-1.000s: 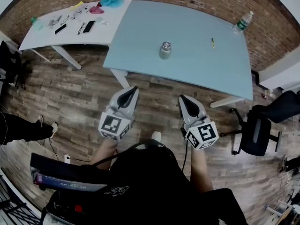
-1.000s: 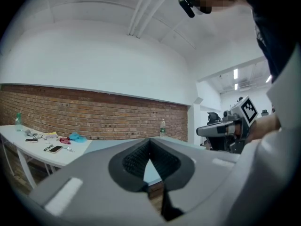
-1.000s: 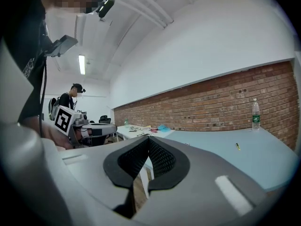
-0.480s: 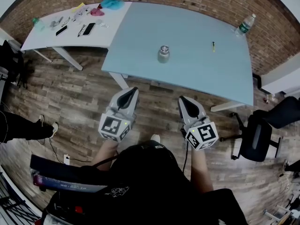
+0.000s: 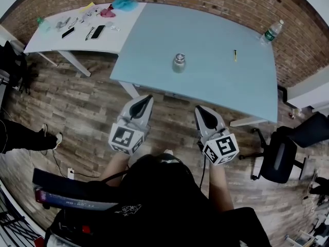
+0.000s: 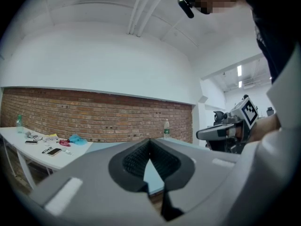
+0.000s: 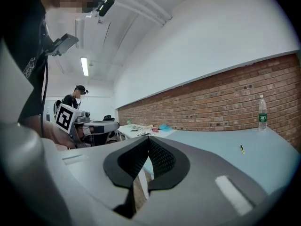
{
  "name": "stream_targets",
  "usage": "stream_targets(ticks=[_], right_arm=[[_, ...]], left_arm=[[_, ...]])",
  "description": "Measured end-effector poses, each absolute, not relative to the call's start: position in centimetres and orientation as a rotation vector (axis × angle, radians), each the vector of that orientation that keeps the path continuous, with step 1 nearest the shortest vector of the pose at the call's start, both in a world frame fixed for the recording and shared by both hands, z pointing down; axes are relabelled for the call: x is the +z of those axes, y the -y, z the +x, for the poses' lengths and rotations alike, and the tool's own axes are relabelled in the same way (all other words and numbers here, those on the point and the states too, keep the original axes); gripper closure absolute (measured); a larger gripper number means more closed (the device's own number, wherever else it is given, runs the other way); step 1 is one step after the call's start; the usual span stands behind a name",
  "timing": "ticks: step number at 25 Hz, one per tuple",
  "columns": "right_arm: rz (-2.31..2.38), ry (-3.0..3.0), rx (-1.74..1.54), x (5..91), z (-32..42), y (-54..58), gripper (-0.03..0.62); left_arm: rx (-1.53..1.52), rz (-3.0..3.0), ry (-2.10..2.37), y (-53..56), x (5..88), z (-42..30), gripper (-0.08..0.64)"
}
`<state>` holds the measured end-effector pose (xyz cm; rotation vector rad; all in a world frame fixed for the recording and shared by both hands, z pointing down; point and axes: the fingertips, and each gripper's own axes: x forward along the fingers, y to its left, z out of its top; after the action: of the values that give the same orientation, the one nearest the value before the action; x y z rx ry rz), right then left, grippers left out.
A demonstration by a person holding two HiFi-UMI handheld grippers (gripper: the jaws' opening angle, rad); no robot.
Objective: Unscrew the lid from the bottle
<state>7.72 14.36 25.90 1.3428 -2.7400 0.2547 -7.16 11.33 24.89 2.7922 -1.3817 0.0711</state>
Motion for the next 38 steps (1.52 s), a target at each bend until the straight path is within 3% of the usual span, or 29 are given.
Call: stream_targets(ticks=[38], right_arm=[[1.418,2.626,0.281,27.4,8.2,-8.6,0.591]], left_arm=[[0.096,2.8,1.236,-3.8,27.0,-6.2,0.56]])
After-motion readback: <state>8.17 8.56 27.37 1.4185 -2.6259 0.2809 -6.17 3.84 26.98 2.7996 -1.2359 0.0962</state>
